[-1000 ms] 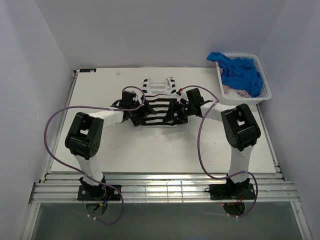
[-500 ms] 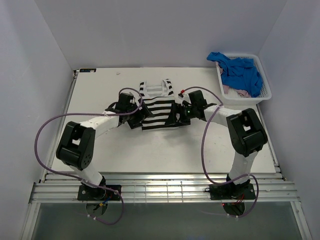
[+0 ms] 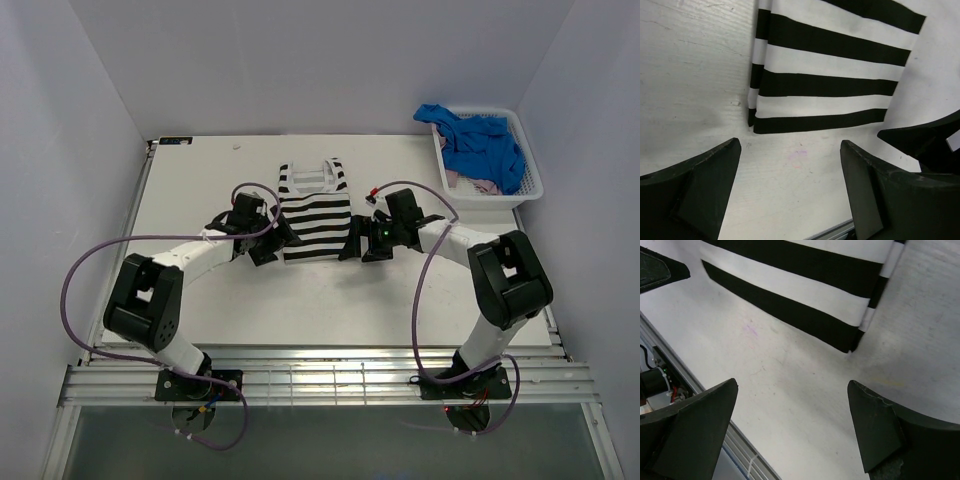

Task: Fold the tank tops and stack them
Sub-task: Fold the tank top

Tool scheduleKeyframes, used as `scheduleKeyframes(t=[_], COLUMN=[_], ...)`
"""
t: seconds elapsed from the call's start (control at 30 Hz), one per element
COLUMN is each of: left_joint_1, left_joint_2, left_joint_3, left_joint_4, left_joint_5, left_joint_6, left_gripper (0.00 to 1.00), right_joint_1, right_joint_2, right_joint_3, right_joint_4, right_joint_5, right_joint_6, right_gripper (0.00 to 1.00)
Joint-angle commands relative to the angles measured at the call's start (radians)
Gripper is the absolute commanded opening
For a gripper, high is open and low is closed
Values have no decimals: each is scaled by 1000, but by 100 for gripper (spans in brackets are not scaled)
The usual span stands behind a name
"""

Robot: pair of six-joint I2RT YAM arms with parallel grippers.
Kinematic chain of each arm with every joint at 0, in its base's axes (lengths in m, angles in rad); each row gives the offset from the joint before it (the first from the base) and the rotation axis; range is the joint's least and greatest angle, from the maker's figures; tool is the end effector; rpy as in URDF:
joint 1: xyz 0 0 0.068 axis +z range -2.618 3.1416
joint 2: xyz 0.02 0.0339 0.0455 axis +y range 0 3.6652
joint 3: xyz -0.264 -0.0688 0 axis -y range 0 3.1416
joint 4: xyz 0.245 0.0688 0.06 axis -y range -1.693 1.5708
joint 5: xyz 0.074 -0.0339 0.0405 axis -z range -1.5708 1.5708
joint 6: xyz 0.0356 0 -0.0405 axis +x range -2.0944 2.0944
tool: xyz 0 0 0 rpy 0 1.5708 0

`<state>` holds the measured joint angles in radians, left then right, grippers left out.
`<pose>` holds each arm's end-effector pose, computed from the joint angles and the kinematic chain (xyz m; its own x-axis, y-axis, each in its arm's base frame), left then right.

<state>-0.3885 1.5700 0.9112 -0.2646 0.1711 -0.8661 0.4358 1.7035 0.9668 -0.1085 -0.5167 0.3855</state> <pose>0.2902 -0.1253 0.1880 -0.8350 -0.4694 -0.2872 -0.2590 0.7958 -0.5474 0.3066 0.1622 0.1765 -0.8782 -0.0483 -0.4759 -0.3604 0.7209 0.5920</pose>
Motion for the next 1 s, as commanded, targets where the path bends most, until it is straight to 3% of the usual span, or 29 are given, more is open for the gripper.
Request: scheduleKeyframes(t=[0.0,0.07,0.33,0.37,0.4,0.5,0.6,0.67,0.7,0.77,0.87,0.97], left_joint_1=[-4,-4,-4,-4,-4,-4,-4,-4,-4,-4,-4,-4], left_joint_2=[47,70,154,157,160,177,209,220,222,216,187,145], left_joint_3=[0,5,9,9,6,5,20,37,38,37,19,2], left_joint_4=[-2,4,19,21,21,22,24,19,16,16,16,10], left_joint_5=[-21,-19,-28,-28,-30,-36,-45,-38,-36,-25,-6,27], left_joint_6=[-2,-8,-17,-19,-19,-19,-13,-7,-8,-2,7,16], left_gripper=[90,79,57,51,47,43,32,12,2,0,0,0], right_joint_1=[-19,-25,-37,-39,-42,-43,-42,-43,-42,-42,-43,-42], right_joint_2=[42,70,159,171,173,174,183,194,197,202,197,159], right_joint_3=[23,41,73,76,79,81,84,89,90,93,93,73], right_joint_4=[-2,-2,1,1,1,1,0,1,0,1,6,7], right_joint_5=[41,53,83,87,87,87,87,80,84,112,129,83], right_joint_6=[1,9,38,41,50,55,55,55,58,59,53,36], right_gripper=[97,100,85,81,71,54,44,39,31,26,8,8])
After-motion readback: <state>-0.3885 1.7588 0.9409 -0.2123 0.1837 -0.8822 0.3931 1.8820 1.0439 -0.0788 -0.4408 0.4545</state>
